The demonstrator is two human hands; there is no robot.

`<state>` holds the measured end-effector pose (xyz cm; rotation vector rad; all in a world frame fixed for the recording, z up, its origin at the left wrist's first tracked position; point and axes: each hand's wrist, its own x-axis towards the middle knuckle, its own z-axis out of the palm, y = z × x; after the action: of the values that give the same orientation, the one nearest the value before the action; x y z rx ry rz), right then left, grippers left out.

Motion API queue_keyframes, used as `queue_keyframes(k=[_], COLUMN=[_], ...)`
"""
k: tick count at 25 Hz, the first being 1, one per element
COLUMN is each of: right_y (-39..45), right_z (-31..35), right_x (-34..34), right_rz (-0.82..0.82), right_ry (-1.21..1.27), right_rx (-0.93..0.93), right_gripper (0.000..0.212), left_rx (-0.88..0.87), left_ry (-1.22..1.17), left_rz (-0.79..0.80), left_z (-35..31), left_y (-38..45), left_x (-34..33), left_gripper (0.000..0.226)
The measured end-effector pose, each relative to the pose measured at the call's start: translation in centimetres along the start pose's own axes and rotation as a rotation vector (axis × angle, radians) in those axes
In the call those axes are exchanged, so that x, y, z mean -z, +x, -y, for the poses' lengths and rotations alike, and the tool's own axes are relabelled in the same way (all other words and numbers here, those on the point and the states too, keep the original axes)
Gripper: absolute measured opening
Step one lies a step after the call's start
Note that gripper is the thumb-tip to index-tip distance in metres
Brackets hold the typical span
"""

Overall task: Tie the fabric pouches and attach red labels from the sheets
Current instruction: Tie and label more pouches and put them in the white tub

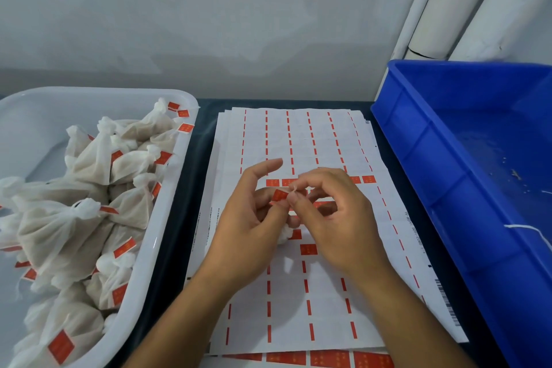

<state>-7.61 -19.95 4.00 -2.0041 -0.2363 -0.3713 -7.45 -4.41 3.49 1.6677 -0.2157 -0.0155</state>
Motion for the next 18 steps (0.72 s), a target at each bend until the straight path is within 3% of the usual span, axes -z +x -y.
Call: queue_keyframes(k=[4,9,14,18], right_y=[0.0,-0.2,-0.3,-0.2], right_z=[0.1,0.4,0.4,0.3], right_x=[0.0,-0.4,-0.6,-0.5], right_rz=[-0.008,-0.079,-0.179,-0.181], right_ry=[0.026,0.209,0.319,0.327], right_rx=[-0.028,-0.16,-0.21,-0.222], right_gripper=[0.004,0.01,0.019,0.021], left_rx=[0.006,-0.074,-0.256,-0.266], left_ry=[0.021,0.204,0.356,0.369], left_rz=[-0.028,-0.199,-0.343,-0.412], left_z=[-0.1,0.0,-0.2,-0.1], left_y=[0.0,-0.2,-0.5,-0.6], left_x=[-0.2,-0.8,-1.5,-1.5], left_gripper=[0.046,0.052,0.025,0.018])
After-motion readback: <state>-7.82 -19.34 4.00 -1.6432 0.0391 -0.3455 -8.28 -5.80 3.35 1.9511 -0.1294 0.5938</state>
